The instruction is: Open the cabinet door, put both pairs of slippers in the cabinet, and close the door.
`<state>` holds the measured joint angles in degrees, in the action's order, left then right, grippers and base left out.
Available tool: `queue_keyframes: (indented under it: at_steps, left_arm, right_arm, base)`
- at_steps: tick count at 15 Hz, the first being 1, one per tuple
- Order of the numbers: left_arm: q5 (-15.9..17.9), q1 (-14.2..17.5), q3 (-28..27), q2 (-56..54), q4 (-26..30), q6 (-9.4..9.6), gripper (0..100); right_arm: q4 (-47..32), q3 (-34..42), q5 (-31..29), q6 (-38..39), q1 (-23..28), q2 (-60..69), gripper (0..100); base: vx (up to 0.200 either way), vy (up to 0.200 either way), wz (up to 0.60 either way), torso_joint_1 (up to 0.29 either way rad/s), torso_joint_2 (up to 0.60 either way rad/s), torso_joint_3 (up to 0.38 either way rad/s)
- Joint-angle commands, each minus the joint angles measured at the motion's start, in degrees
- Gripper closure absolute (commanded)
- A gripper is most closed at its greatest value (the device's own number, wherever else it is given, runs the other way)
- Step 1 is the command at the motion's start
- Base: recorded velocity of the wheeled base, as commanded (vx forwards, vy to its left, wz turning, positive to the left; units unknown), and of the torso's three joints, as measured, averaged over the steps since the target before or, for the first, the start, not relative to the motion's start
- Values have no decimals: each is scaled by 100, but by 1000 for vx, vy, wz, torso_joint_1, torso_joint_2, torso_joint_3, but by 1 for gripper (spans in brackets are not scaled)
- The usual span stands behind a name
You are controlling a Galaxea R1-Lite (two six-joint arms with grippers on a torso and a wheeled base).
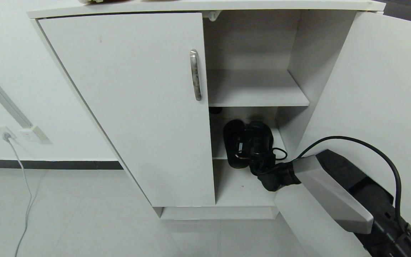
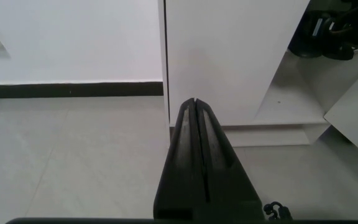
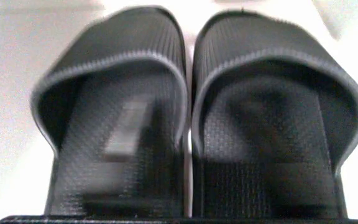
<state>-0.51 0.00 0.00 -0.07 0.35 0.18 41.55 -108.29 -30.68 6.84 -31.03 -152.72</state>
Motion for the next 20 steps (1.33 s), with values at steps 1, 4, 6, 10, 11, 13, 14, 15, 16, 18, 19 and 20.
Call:
queue_keyframes:
  at_steps: [1, 4, 6, 10, 11, 13, 14, 15, 16, 18, 19, 20]
  left_arm:
    - [-2, 0, 0, 7, 0, -1, 100]
    - [16, 0, 0, 7, 0, -1, 100]
    - [34, 0, 0, 7, 0, -9, 100]
    - [42, 0, 0, 7, 0, 34, 100]
    - [42, 0, 0, 7, 0, 34, 100]
    - [42, 0, 0, 7, 0, 26, 100]
    - [42, 0, 0, 7, 0, 26, 100]
    - [42, 0, 0, 7, 0, 26, 100]
    - [42, 0, 0, 7, 0, 17, 100]
    - [42, 0, 0, 7, 0, 8, 100]
    - [42, 0, 0, 7, 0, 17, 100]
    - [42, 0, 0, 7, 0, 8, 100]
  right_arm:
    - [38, 212, 1, 2, -9, 102, 0]
    - [310, 845, -8, 2, -88, 507, 0]
    - [732, 1583, -52, -7, -211, 902, 0]
    - [1523, 3543, -78, 2, -545, 2089, 0]
    - [1760, 4079, -78, -7, -650, 2396, 0]
    - [2174, 5151, -78, -7, -923, 3082, 0]
    - [2288, 5547, -78, -7, -1064, 3346, 0]
    - [2358, 5933, -78, -7, -1195, 3627, 0]
    - [2367, 6136, -78, 19, -1292, 3785, 0]
    - [2358, 6206, -78, 10, -1354, 3838, 0]
    - [2349, 6179, -78, 10, -1354, 3838, 0]
    - [2349, 6179, -78, 10, -1354, 3838, 0]
  base:
    - [0, 0, 0, 0, 0, 0]
    - [0, 0, 0, 0, 0, 0]
    - [0, 0, 0, 0, 0, 0]
    - [0, 0, 0, 0, 0, 0]
    - [0, 0, 0, 0, 0, 0]
    - [0, 0, 0, 0, 0, 0]
    - [0, 0, 0, 0, 0, 0]
    - [0, 0, 0, 0, 0, 0]
    - [0, 0, 0, 0, 0, 0]
    - [0, 0, 0, 0, 0, 0]
    - [0, 0, 0, 0, 0, 0]
    - [-200, 0, 0, -2, 2, 7]
